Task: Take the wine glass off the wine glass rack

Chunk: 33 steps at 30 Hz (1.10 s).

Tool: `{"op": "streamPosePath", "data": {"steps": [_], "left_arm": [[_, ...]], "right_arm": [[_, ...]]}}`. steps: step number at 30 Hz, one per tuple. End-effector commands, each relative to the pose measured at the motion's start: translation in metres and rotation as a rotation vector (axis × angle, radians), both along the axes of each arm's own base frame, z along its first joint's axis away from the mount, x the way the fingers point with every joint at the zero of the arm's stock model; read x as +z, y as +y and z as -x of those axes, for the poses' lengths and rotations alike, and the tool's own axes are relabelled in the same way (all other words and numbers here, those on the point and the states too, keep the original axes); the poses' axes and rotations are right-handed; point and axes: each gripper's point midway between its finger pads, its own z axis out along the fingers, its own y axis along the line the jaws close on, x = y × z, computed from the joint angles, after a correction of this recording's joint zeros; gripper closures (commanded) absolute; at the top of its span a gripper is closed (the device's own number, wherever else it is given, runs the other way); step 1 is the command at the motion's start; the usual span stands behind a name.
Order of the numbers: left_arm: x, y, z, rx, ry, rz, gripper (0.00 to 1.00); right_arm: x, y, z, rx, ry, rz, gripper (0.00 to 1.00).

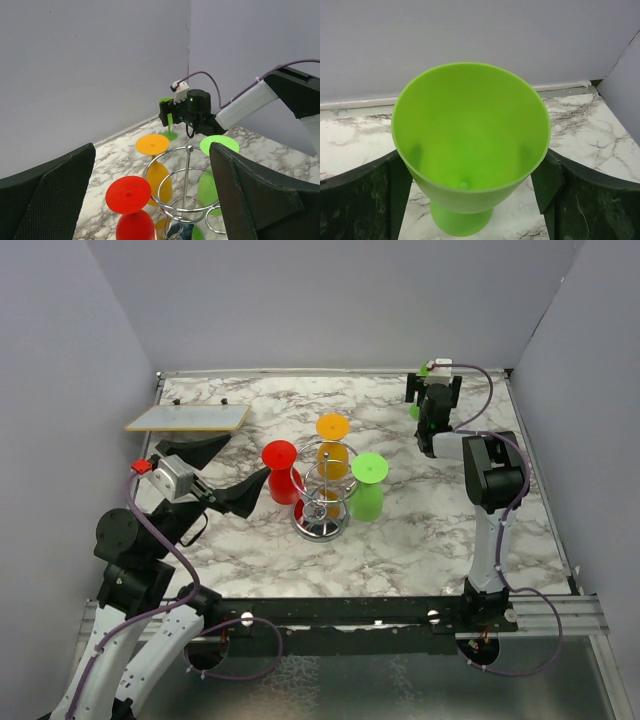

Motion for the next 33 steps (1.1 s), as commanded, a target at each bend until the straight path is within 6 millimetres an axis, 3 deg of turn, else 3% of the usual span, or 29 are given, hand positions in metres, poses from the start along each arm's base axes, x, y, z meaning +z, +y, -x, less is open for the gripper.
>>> {"op": "streamPosePath", "data": {"steps": [1,9,15,19,21,28,33], "left_arm": [[0.006,0.006,0.003,0.023,0.003,0.038,0.01],[0.012,0.008,0.006,0.021,0.046,0.084,0.01],[0.008,0.009,0.001,0.027,0.14,0.135,0.01],[-0.011,0.004,-0.009,0.034,0.285,0.17,0.01],[-0.025,0.002,-0.017,0.047,0.373,0.182,0.02],[-0.078,0.009,-0.057,0.228,0.63,0.126,0.03],[-0.09,0.006,-0.08,0.281,0.704,0.062,0.01]], "right_arm": [[0.014,-0.002,0.001,-0.006,-0.039,-0.005,0.09],[0.07,-0.007,0.021,-0.03,-0.043,-0.071,0.03],[0.107,-0.006,0.058,-0.021,-0.011,-0.175,0.0],[0.115,0.01,0.092,0.04,0.091,-0.329,0.0],[0.124,0.028,0.109,0.128,0.121,-0.414,0.0],[0.177,0.073,0.179,0.423,0.088,-0.576,0.0],[0.212,0.083,0.223,0.555,0.002,-0.559,0.01]]}}
